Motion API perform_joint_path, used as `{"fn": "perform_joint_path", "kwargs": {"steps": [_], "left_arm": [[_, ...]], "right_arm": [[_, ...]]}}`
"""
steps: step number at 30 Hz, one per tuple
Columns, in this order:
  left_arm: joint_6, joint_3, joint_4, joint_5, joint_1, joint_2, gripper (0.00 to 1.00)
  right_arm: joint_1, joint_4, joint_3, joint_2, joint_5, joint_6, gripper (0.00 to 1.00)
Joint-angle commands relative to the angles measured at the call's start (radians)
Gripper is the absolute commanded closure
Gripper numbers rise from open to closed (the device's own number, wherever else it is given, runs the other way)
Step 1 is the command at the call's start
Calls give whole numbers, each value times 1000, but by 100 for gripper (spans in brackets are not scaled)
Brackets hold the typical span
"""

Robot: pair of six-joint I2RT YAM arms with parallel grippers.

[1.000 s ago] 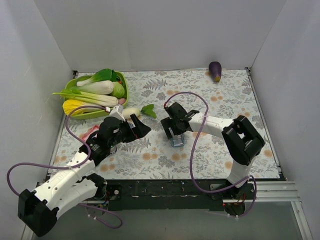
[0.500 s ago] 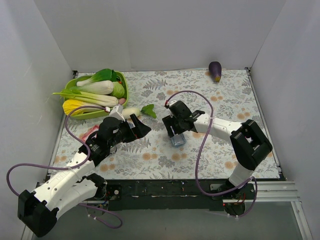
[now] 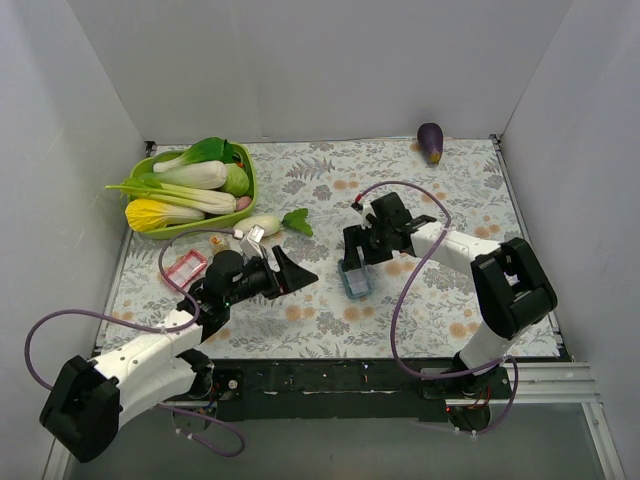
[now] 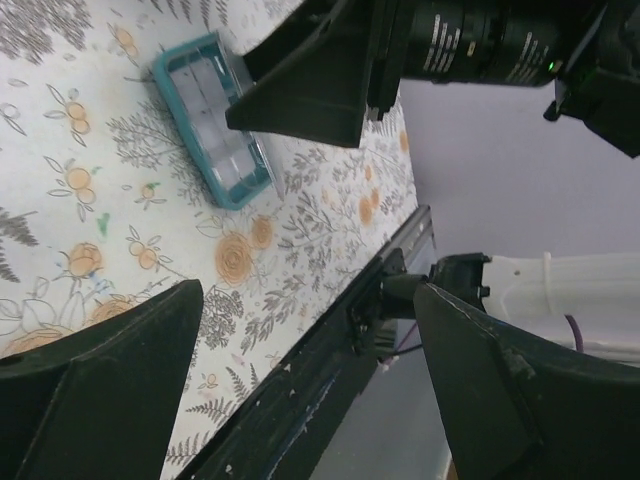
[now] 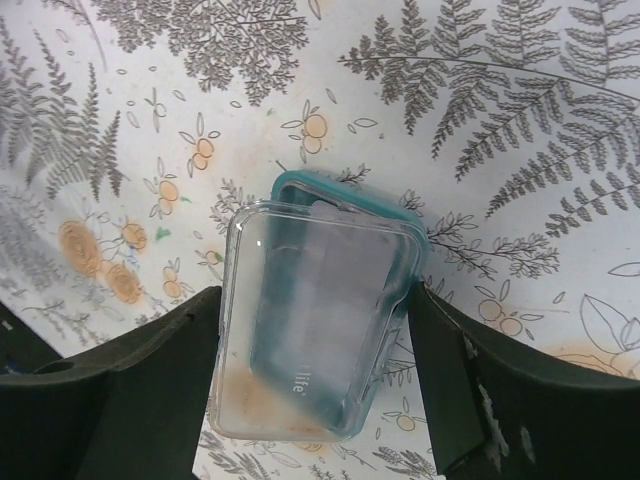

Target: Sort the pills into containers

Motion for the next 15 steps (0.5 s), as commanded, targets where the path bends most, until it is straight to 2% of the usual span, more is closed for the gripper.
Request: {"fn": "perform_joint_path", "kwargs": {"steps": [1,5,8,9,11,12,13,15], "left_arm": [[-152,-106,459,175,7,112,16],[-184,-113,630,204,4,265,31],[-203,-102,725,200,4,380,36],[-207,-94,768,200,4,407,42],[-216,-82,797,194,3,488,47],[-216,-74,808,194,4,512,56],[-218,-59,816,194,3,542,60],[-223,-45,836,189,4,611,64]], "right_arm": [[-22,46,-5,-8,-153,39,34],[-36,49,-2,5,-198,58,34],[-47,48,2,21,-227,70,34],[-50,48,4,28,-236,73,34],[-59,48,5,36,-250,75,34],[-59,46,5,42,-258,81,34],[-64,48,7,47,-264,82,34],[-69,48,7,53,-270,87,34]]}}
